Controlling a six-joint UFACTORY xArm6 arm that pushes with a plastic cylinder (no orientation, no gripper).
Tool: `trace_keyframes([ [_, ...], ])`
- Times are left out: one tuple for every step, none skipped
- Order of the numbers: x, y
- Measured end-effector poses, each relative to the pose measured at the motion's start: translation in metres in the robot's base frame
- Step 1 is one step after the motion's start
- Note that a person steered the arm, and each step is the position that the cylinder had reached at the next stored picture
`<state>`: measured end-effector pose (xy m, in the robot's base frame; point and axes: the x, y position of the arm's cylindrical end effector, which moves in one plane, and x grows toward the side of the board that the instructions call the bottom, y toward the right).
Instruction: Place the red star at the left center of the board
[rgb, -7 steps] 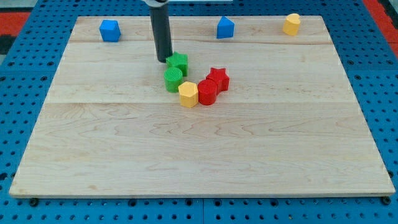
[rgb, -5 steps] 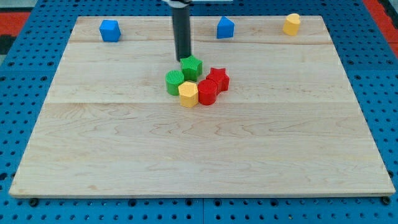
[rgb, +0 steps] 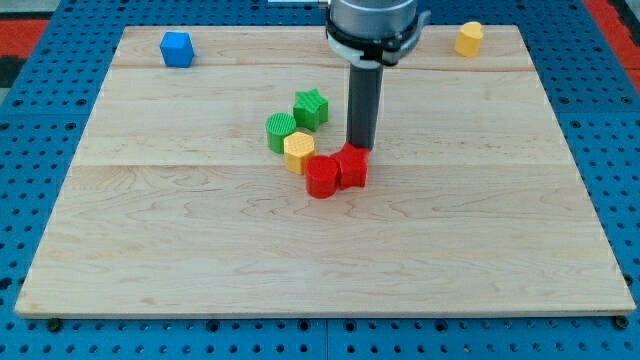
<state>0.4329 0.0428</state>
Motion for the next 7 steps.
trace_keyframes([
  [0.031, 0.0],
  [0.065, 0.0],
  [0.096, -0.004],
  [0.096, -0.081],
  [0.063, -0.1],
  [0.035, -0.127],
  [0.04, -0.163],
])
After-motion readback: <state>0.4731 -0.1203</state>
